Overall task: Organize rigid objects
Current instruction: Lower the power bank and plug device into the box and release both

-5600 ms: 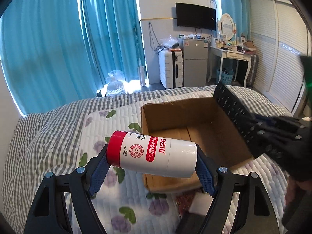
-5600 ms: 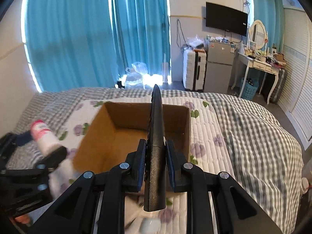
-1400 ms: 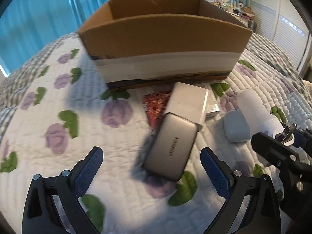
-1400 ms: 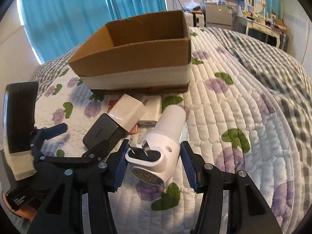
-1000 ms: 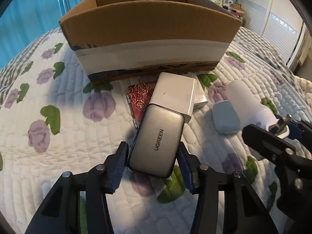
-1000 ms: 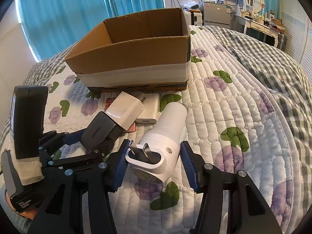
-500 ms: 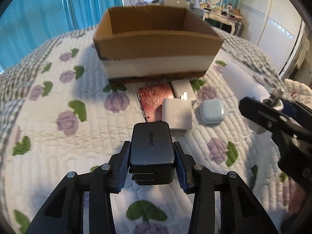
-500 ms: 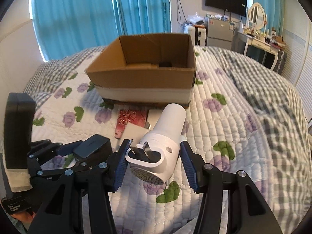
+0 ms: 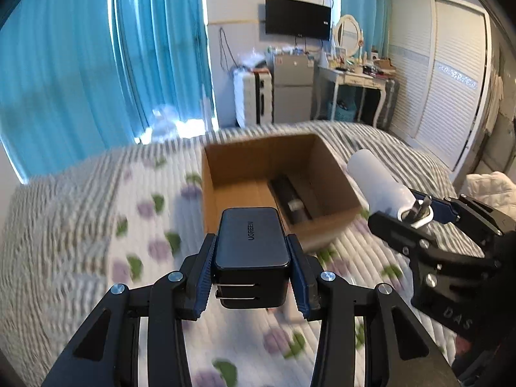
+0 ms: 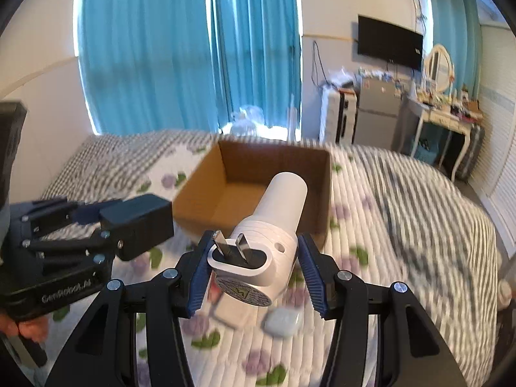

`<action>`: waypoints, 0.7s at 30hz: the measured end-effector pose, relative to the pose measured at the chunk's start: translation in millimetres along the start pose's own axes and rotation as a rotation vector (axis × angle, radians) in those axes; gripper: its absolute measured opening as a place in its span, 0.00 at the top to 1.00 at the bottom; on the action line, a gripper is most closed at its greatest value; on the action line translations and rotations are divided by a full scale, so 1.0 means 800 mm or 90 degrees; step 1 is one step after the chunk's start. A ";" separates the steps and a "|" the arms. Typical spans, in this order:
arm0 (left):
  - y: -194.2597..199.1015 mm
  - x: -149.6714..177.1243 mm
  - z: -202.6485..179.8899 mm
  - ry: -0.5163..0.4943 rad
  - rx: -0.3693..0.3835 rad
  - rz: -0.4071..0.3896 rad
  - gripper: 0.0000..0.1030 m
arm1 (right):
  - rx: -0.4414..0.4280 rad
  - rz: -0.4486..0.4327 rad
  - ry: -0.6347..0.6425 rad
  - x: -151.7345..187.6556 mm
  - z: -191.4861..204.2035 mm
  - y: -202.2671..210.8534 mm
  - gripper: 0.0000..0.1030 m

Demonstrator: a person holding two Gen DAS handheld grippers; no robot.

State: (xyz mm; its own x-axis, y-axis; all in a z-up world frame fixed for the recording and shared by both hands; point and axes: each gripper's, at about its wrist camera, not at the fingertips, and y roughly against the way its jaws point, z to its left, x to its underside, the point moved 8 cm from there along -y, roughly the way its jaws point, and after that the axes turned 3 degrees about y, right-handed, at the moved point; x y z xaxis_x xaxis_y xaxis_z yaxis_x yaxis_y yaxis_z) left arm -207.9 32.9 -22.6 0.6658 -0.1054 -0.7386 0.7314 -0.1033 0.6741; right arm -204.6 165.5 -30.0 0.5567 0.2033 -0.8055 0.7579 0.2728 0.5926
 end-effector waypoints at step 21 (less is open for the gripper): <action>-0.219 -0.048 0.000 -0.018 -0.008 0.050 0.58 | -0.007 0.030 0.080 -0.085 -0.064 -0.176 0.50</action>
State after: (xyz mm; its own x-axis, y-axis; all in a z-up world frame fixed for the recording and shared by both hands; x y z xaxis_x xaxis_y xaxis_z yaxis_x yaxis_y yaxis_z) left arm -361.8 55.2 -112.3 0.7174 -0.1408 -0.6823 0.6784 -0.0818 0.7301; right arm -366.4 161.9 -58.7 0.5434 0.3327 -0.7708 0.7283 0.2699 0.6299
